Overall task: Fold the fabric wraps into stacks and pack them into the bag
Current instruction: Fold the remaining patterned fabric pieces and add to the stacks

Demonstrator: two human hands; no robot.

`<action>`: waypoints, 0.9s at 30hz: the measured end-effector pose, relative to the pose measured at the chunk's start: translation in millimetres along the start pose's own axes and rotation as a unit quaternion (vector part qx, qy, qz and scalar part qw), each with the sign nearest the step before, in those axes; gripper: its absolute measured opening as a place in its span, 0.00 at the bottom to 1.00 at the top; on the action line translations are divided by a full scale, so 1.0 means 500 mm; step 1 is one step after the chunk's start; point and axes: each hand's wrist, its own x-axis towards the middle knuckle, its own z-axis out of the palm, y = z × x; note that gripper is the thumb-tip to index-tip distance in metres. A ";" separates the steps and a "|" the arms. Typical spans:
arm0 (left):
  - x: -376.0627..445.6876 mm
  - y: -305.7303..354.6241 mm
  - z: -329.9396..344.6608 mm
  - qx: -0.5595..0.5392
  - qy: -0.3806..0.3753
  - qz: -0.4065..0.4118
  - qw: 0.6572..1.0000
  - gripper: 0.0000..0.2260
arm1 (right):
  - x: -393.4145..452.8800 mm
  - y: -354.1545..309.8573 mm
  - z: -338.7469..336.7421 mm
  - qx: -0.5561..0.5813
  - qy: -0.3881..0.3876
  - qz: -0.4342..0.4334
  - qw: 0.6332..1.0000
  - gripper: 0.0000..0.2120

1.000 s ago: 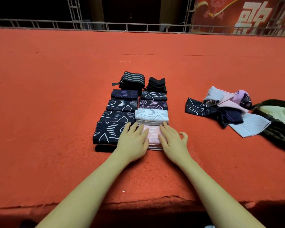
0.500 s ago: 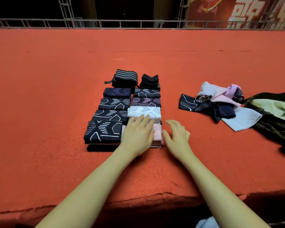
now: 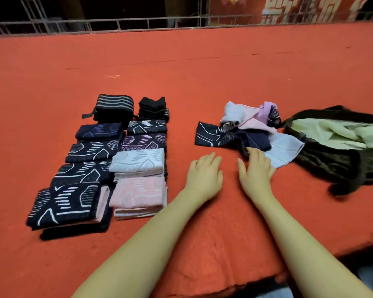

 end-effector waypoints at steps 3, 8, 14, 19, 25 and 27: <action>0.049 0.012 0.029 -0.009 -0.007 -0.001 1.000 0.24 | 0.034 0.018 0.011 -0.030 0.016 0.004 0.999 0.25; 0.107 0.003 0.072 -0.036 0.013 -0.016 0.999 0.26 | 0.081 0.047 0.040 -0.057 0.022 -0.008 0.998 0.18; 0.151 -0.004 0.098 -0.073 0.031 -0.036 0.996 0.23 | 0.093 0.057 0.059 -0.024 0.106 -0.064 0.992 0.07; 0.191 -0.020 0.104 -0.069 -0.002 -0.043 0.997 0.22 | 0.090 0.055 0.058 -0.050 0.062 -0.084 0.993 0.05; 0.226 -0.034 0.108 -0.089 0.036 -0.030 0.995 0.21 | 0.091 0.055 0.053 0.005 0.114 -0.100 0.988 0.05; 0.232 -0.040 0.113 -0.101 0.072 0.008 0.992 0.20 | 0.092 0.054 0.054 0.026 0.126 -0.104 0.986 0.08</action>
